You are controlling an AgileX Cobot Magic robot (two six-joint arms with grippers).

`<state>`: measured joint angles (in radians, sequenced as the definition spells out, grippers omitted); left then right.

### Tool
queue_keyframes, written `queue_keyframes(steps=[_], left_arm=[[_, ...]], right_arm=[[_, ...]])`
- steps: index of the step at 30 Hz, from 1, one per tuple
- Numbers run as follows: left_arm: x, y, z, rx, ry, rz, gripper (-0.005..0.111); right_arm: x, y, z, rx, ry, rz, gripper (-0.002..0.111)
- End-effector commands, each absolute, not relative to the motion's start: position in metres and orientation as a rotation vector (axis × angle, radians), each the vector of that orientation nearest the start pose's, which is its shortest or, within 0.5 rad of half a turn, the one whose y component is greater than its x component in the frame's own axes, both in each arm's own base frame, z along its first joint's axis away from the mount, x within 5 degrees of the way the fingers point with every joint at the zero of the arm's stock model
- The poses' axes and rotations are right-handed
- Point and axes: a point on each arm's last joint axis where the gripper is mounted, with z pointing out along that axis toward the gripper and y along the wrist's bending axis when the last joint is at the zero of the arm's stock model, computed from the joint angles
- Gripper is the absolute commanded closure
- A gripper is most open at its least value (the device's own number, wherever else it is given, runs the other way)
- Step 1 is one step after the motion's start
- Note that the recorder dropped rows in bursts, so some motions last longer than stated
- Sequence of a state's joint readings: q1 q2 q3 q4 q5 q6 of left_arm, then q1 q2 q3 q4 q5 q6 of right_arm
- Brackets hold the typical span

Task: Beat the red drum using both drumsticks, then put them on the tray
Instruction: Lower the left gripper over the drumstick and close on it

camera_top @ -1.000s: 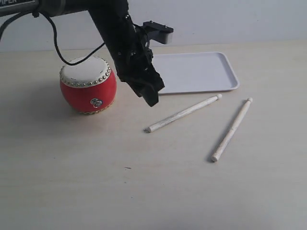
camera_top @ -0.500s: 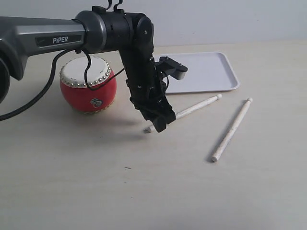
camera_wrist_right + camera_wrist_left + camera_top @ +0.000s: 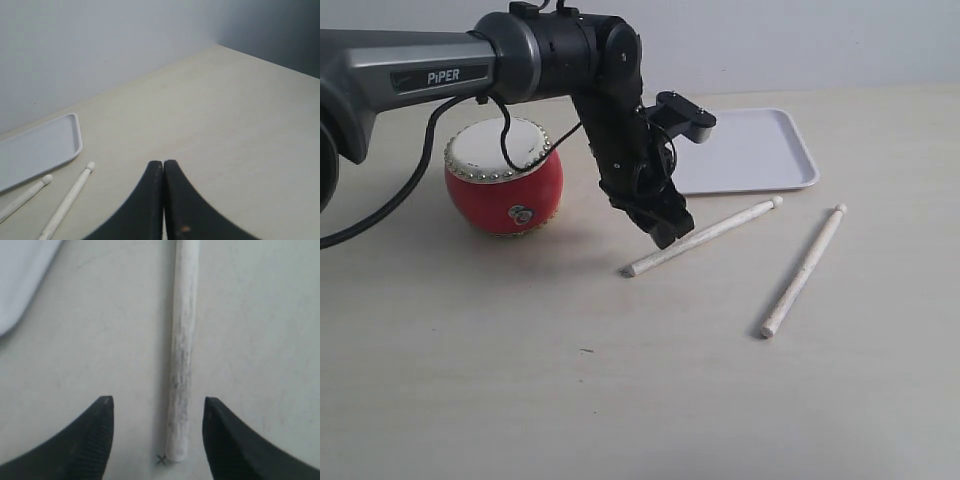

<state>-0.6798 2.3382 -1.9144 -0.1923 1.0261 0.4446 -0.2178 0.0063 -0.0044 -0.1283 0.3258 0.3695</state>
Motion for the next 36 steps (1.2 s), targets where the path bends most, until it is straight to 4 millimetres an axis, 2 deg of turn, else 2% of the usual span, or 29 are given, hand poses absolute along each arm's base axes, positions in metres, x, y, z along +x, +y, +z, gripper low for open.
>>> queue_keyframes(steps=[1, 15, 20, 26, 36], left_arm=[[0.374, -0.319, 0.156, 1.431, 2.506, -0.288, 0.054], [0.386, -0.305, 0.156, 1.391, 2.523, -0.291, 0.054], [0.381, -0.31, 0.155, 1.4, 2.529, -0.399, 0.054], [0.376, -0.309, 0.139, 1.441, 2.603, -0.427, 0.054], [0.372, -0.307, 0.126, 1.506, 2.66, -0.442, 0.054]], right_arm=[[0.052, -0.016, 0.185, 0.437, 1.739, -0.023, 0.108], [0.052, -0.016, 0.185, 0.437, 1.739, -0.023, 0.108], [0.052, -0.016, 0.185, 0.437, 1.739, -0.023, 0.108], [0.052, -0.016, 0.185, 0.437, 1.739, -0.023, 0.108], [0.052, -0.016, 0.185, 0.437, 1.739, -0.023, 0.108]])
